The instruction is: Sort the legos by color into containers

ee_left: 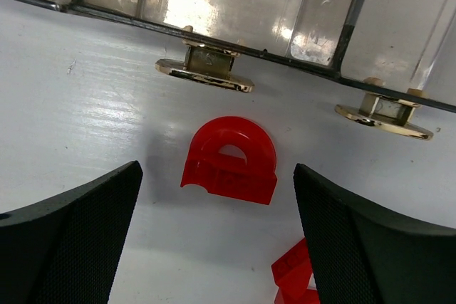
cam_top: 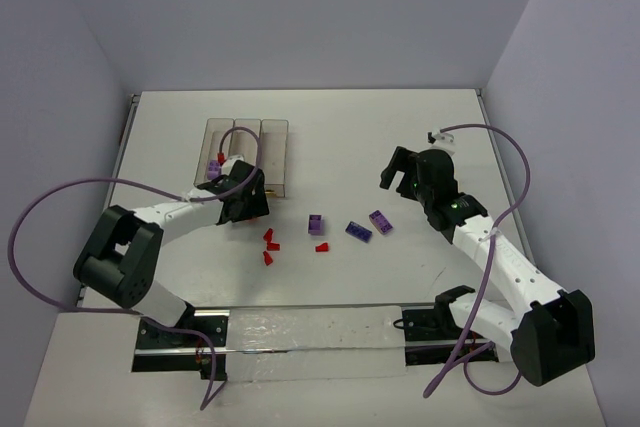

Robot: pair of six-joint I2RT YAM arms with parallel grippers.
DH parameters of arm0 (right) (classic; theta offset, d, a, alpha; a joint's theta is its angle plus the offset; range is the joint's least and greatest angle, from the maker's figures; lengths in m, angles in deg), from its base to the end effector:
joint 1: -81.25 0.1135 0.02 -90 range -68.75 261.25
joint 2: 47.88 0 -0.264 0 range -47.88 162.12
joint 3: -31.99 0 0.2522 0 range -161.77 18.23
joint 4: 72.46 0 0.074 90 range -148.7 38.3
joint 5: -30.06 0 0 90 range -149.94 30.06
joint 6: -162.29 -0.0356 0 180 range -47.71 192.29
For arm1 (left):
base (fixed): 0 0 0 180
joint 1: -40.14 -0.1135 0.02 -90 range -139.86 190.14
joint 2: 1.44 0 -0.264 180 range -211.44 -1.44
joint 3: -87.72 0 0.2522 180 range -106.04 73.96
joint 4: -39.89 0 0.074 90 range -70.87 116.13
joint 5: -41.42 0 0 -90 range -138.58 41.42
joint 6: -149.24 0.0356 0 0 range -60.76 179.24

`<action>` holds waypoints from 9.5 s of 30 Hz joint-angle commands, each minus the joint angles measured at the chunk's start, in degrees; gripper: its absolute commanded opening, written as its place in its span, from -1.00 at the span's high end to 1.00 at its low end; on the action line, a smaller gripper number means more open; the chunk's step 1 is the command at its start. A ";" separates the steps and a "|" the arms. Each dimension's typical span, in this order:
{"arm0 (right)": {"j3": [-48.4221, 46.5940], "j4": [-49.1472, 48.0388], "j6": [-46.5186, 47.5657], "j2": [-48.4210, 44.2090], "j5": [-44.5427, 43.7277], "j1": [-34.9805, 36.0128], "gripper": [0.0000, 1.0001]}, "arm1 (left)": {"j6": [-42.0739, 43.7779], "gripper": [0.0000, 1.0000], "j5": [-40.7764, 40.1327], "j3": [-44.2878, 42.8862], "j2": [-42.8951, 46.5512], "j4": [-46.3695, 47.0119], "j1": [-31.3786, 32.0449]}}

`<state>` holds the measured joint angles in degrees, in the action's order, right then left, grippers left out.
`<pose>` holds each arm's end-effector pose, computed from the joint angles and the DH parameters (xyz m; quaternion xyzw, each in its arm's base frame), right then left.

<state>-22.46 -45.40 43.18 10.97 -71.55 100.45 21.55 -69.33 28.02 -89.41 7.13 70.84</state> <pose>0.2174 0.0681 0.2633 0.1242 0.8603 0.1185 0.4799 0.2513 -0.1345 0.1640 -0.1030 0.9479 0.0059 0.3015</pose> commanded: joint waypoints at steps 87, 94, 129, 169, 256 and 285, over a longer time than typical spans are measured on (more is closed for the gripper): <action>1.80 -1.82 -0.99 -2.84 -0.72 0.40 -1.00 | -3.01 -0.64 -1.52 -5.49 10.61 -8.75 12.96; 0.97 -1.79 -0.69 -2.34 -0.25 0.40 -0.99 | -2.83 -0.60 0.07 -2.62 7.84 -7.39 14.48; -2.03 0.50 1.24 -3.13 1.60 0.40 -1.00 | -1.50 0.99 -4.12 -8.33 2.02 -12.72 14.65; 2.18 1.38 -1.13 -7.34 1.24 0.49 -1.00 | 6.15 -0.70 -1.96 -28.03 -6.01 -8.51 -5.44; 2.61 0.72 -1.20 -9.74 0.39 0.76 -0.99 | 2.64 0.87 -4.32 -29.88 -8.66 -8.11 -4.48; 4.05 0.00 -1.77 -9.60 0.85 0.76 -1.00 | -2.08 -0.57 -4.34 -9.89 9.92 -12.12 7.72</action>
<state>-19.58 -43.28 41.87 0.84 -70.26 100.78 24.38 -74.09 10.96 -84.27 -1.12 71.86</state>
